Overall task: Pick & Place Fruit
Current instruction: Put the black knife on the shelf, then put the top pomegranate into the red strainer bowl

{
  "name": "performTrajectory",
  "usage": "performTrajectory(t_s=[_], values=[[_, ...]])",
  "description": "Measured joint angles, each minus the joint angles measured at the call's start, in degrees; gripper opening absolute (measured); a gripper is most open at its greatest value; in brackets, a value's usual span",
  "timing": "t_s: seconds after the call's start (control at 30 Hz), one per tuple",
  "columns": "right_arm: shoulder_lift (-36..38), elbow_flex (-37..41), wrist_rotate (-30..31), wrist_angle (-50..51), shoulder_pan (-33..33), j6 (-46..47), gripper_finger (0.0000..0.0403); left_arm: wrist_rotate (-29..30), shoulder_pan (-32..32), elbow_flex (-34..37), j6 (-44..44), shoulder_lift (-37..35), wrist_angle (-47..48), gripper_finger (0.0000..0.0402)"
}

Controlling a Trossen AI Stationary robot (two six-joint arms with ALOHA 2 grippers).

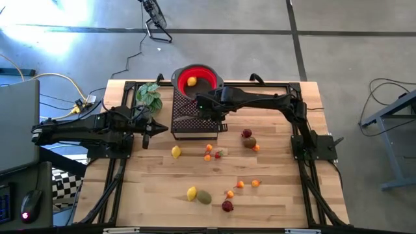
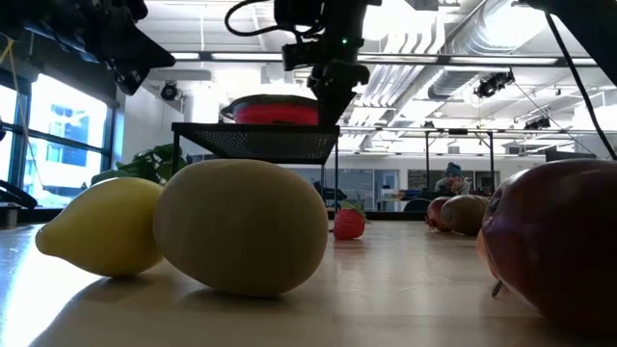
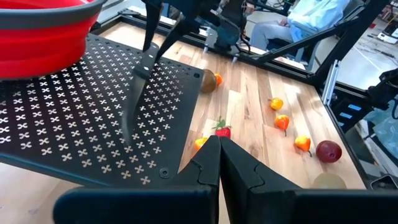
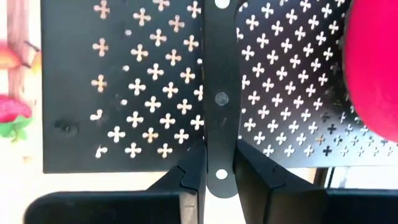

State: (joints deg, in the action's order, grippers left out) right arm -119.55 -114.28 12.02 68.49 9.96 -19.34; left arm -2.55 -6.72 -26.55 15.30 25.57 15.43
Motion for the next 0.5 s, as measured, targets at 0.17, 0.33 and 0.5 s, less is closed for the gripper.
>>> performTrajectory(t_s=[0.17, 0.33, 0.5], values=[[0.01, 0.0, -0.52, -0.57, 0.0, -0.53, 0.0083, 0.0, 0.0, 0.0, -0.01, 0.01, 0.2, 0.0], [0.01, 0.0, -0.23, -1.05, -0.02, -0.65, 0.0153, 0.0, 0.0, 0.0, -0.01, 0.01, 0.2, 0.0], [0.37, 0.02, 2.77, -1.86, -0.56, -1.96, 0.019, 0.0, 0.0, 0.0, -0.01, 0.01, 0.2, 0.0]])
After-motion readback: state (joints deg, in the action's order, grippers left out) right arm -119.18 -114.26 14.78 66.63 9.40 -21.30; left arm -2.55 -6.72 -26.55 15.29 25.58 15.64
